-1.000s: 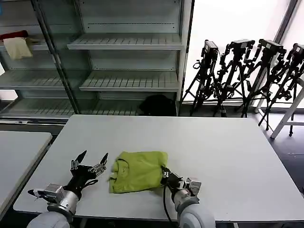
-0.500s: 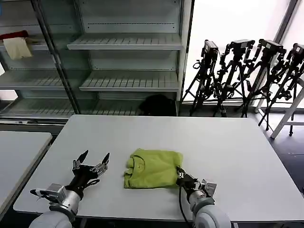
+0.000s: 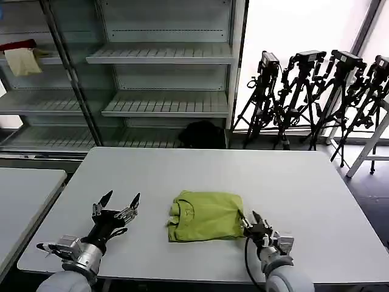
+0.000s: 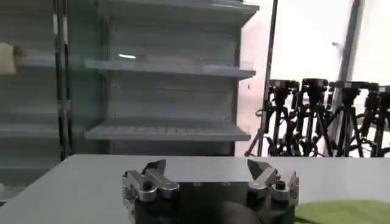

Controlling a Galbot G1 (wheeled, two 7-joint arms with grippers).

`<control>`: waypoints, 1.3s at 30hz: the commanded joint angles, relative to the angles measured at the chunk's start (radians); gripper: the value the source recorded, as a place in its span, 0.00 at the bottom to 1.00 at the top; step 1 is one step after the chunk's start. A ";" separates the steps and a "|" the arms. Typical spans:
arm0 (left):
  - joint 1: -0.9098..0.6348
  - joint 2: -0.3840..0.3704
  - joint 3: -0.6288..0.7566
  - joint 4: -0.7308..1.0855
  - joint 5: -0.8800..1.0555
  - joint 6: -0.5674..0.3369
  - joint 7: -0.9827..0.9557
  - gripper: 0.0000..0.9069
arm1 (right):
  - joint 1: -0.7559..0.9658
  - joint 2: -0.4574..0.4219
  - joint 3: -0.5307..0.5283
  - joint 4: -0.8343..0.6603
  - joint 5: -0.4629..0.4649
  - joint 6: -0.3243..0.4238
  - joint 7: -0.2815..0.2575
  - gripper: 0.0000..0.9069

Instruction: Fold and organize the clothes.

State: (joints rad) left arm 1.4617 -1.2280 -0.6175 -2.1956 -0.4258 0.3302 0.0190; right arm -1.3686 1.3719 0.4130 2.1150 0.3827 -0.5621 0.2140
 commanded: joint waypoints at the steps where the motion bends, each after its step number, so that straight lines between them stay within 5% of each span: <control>1: -0.018 -0.007 -0.001 -0.003 -0.050 -0.038 0.006 1.00 | -0.031 -0.084 0.172 0.058 -0.249 0.064 -0.104 1.00; 4: -0.018 -0.010 0.000 -0.003 -0.050 -0.049 0.012 1.00 | -0.050 -0.074 0.164 0.075 -0.225 0.055 -0.115 1.00; 15: 0.016 -0.009 -0.011 -0.003 -0.030 -0.095 0.009 1.00 | -0.071 -0.082 0.210 0.042 -0.394 0.081 -0.161 1.00; 21: 0.021 -0.007 -0.010 0.002 -0.030 -0.117 0.005 1.00 | -0.091 -0.089 0.236 0.052 -0.409 0.094 -0.177 1.00; 29: 0.012 -0.004 -0.006 0.008 -0.024 -0.117 0.005 1.00 | -0.089 -0.102 0.261 0.059 -0.344 0.112 -0.145 1.00; 32: 0.014 0.002 -0.009 0.012 -0.023 -0.117 0.005 1.00 | -0.087 -0.108 0.280 0.075 -0.229 0.107 -0.128 1.00; 39: 0.015 0.010 -0.011 0.022 -0.020 -0.115 0.005 1.00 | -0.092 -0.136 0.315 0.077 -0.184 0.081 -0.150 1.00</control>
State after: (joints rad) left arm 1.4750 -1.2197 -0.6281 -2.1781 -0.4474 0.2212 0.0243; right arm -1.4504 1.2606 0.6828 2.1829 0.1070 -0.4720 0.0700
